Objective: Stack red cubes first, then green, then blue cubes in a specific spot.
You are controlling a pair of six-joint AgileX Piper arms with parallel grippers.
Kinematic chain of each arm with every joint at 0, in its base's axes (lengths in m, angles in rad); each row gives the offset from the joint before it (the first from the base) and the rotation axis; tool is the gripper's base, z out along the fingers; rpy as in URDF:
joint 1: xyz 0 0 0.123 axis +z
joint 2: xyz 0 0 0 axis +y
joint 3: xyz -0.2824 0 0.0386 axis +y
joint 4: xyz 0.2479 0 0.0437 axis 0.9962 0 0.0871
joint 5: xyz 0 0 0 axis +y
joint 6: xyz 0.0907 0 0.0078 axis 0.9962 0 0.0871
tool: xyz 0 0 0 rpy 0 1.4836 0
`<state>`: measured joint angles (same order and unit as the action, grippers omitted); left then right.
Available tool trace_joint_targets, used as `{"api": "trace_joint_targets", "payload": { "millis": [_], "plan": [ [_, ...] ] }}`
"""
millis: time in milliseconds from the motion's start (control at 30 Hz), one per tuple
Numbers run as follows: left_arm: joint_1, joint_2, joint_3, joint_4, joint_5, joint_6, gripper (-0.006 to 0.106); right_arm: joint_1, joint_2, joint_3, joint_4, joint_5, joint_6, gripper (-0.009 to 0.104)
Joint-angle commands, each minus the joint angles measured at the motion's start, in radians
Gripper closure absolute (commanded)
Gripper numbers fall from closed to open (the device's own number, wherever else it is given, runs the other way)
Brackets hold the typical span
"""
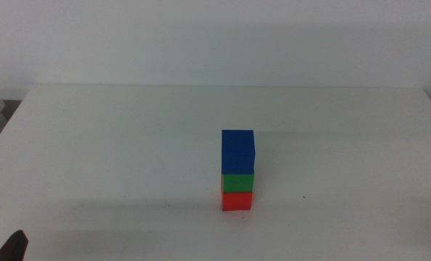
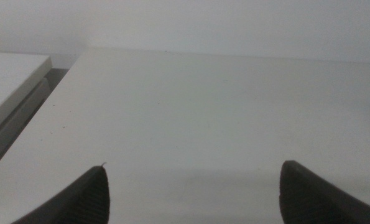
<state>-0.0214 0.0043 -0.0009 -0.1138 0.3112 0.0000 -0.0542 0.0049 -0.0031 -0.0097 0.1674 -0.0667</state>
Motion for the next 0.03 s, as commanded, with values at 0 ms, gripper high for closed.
{"api": "trace_joint_targets", "payload": {
  "millis": [0],
  "plan": [
    [0.000, -0.004, 0.001, -0.001, -0.009, 0.000, 0.007, -0.006, -0.005, 0.003, -0.010, -0.008, -0.010, 0.002]
  ]
}}
